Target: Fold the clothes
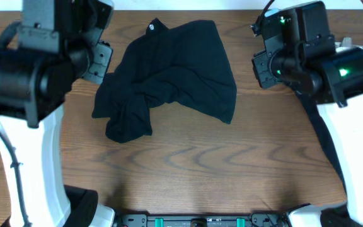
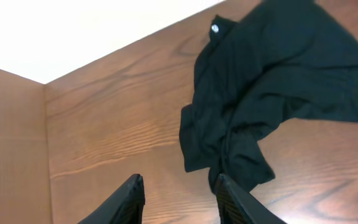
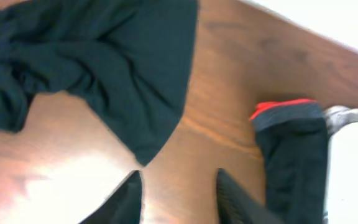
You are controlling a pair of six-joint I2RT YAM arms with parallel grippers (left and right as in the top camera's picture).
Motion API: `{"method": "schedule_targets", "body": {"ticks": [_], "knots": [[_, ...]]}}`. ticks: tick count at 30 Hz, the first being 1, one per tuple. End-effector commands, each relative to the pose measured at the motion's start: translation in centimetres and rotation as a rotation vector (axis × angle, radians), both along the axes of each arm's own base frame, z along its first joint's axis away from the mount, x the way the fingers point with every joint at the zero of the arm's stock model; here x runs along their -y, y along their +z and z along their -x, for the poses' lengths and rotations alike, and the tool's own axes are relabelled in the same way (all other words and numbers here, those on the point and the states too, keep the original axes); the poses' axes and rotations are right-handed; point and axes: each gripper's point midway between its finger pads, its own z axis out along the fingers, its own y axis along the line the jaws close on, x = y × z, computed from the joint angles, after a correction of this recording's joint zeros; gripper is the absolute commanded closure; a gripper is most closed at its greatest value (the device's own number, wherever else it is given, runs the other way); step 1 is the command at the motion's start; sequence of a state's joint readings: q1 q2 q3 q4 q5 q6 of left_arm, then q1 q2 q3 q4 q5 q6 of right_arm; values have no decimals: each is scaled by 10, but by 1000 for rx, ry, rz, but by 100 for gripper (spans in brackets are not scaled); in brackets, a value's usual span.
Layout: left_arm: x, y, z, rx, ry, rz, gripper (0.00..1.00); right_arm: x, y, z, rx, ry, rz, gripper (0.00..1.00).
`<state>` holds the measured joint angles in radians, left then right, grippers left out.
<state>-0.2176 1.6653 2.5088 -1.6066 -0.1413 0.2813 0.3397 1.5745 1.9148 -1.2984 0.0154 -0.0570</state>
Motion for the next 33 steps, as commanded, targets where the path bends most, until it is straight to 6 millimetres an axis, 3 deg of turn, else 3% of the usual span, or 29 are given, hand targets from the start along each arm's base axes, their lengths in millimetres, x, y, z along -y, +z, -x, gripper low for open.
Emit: {"method": "schedule_targets", "body": {"ticks": [1,5,8,12,16,20,24,29,33], "knots": [[-7,12,12,43,99,78,60,-17,-51,-8,-200,-38,-62,56],[-29,21,19,97,270,86,59,-17,-120,-8,-446,-165,-24,47],[-37,29,29,133,332,100,58,-19,-167,-3,-607,-196,18,49],[-41,37,44,163,343,125,55,-30,-210,9,-763,-185,0,55],[-44,44,58,187,350,143,54,-35,-239,16,-816,-140,11,56],[-45,49,65,205,356,157,54,-45,-261,26,-813,-54,38,49],[-45,48,66,204,355,157,54,-49,-289,33,-804,-44,44,48],[-45,48,65,203,355,156,54,-51,-319,29,-747,-52,16,50],[-45,48,65,203,355,156,54,-43,-328,22,-704,-115,43,54]]}}
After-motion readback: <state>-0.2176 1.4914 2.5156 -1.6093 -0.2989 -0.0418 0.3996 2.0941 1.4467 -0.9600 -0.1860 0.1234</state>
